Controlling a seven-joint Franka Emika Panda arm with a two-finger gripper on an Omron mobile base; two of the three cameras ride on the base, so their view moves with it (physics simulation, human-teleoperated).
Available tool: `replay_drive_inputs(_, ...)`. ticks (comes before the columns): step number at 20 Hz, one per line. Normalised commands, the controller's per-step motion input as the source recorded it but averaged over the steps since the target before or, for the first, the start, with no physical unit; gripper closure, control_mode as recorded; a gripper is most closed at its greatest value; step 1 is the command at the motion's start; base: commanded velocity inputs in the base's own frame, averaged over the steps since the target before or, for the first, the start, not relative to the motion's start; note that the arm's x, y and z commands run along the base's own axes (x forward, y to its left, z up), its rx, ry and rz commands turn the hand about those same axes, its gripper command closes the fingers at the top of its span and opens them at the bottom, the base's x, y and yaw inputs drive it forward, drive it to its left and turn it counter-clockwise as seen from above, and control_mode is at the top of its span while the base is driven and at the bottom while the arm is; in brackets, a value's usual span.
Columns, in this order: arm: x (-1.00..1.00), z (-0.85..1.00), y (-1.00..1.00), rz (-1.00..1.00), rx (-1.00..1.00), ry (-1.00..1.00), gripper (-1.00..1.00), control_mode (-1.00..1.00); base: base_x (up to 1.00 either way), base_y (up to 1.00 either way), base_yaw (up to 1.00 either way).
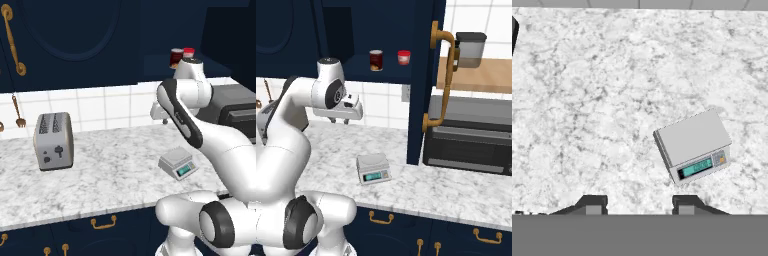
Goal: Pick the canned food and place it on the digital scale for weighing, and close the cabinet.
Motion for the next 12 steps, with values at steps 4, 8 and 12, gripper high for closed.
replay_drive_inputs(4, -0.64, 0.01, 0.02, 0.00, -0.03, -0.12, -1.00, -1.00, 0.00, 0.00, 0.00)
replay_drive_inputs(8, -0.84, 0.39, 0.00, 0.00, -0.09, -0.54, -1.00, -1.00, 0.00, 0.00, 0.00)
replay_drive_inputs(12, -0.44, 0.78, -0.03, 0.00, -0.04, -0.57, -1.00, -1.00, 0.00, 0.00, 0.00)
